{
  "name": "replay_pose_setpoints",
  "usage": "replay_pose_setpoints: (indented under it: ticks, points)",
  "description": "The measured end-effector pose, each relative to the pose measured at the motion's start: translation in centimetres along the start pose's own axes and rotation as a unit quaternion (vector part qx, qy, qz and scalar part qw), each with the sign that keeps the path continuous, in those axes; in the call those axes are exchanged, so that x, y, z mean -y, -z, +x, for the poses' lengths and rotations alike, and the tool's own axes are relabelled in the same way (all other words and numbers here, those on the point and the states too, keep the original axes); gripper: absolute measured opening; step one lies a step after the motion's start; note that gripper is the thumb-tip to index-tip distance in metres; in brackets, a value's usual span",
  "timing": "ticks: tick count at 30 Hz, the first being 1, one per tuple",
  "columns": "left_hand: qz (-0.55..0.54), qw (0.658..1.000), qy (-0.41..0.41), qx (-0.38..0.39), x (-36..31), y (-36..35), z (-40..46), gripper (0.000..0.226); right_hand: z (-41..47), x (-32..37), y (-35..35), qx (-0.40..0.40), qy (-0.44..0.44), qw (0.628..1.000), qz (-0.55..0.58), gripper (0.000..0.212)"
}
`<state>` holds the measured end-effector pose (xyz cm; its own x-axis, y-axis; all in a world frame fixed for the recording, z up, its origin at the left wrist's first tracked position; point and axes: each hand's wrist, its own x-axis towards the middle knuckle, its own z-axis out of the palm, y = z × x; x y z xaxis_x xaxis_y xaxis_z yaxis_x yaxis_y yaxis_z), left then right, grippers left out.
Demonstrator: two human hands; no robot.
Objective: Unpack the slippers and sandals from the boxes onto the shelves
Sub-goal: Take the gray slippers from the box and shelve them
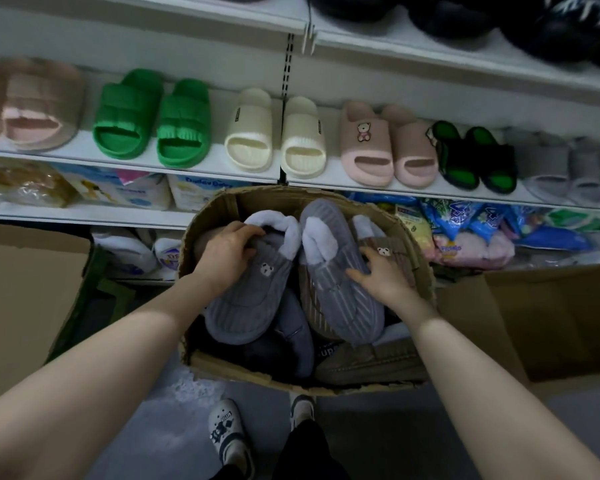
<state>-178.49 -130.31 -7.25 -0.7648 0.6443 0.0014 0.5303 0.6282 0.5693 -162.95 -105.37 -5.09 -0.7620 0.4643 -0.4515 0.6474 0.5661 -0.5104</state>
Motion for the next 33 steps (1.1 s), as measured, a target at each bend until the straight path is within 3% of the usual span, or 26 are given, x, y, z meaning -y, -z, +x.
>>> replay_pose_setpoints:
  ticks: [4,7,10,13,16,18,21,25,28,33]
  points:
    - [0.004,0.999,-0.044,0.002,0.5,0.1,-0.2,0.055,-0.1,0.3,0.8,-0.018,-0.019,0.998,0.05,0.049]
    - [0.002,0.996,-0.075,-0.046,-0.1,1.0,-0.6,0.047,-0.6,1.9,1.3,-0.036,-0.011,0.979,0.202,0.044]
    - [-0.128,0.991,-0.039,-0.003,-2.5,2.6,-1.1,0.05,-0.6,5.2,1.5,-0.038,0.014,0.939,0.342,0.042]
    - [-0.305,0.947,0.033,0.093,-3.5,4.3,-1.3,0.069,-0.4,9.3,1.2,-0.017,0.042,0.907,0.418,0.034]
    - [-0.446,0.888,0.094,0.063,-1.5,6.2,-2.0,0.09,-0.2,12.2,-0.1,0.003,0.078,0.902,0.424,0.03]
    - [-0.514,0.846,0.12,0.08,0.0,7.2,-2.9,0.089,-0.3,13.3,-1.4,0.024,0.093,0.911,0.401,0.03]
    - [-0.534,0.831,0.135,0.077,1.7,7.9,-4.4,0.077,-0.4,13.6,-3.7,0.033,0.113,0.94,0.322,0.029]
    - [-0.508,0.84,0.188,0.023,4.6,8.9,-6.3,0.064,-0.9,10.7,-7.2,-0.023,0.066,0.992,0.103,0.047]
    - [-0.509,0.832,0.222,0.014,6.8,9.4,-7.9,0.061,-1.9,8.2,-10.8,0.012,-0.016,0.988,0.151,0.056]
    - [-0.506,0.82,0.266,-0.004,8.7,8.7,-10.6,0.059,-3.0,8.2,-14.5,0.138,-0.078,0.929,0.334,0.069]
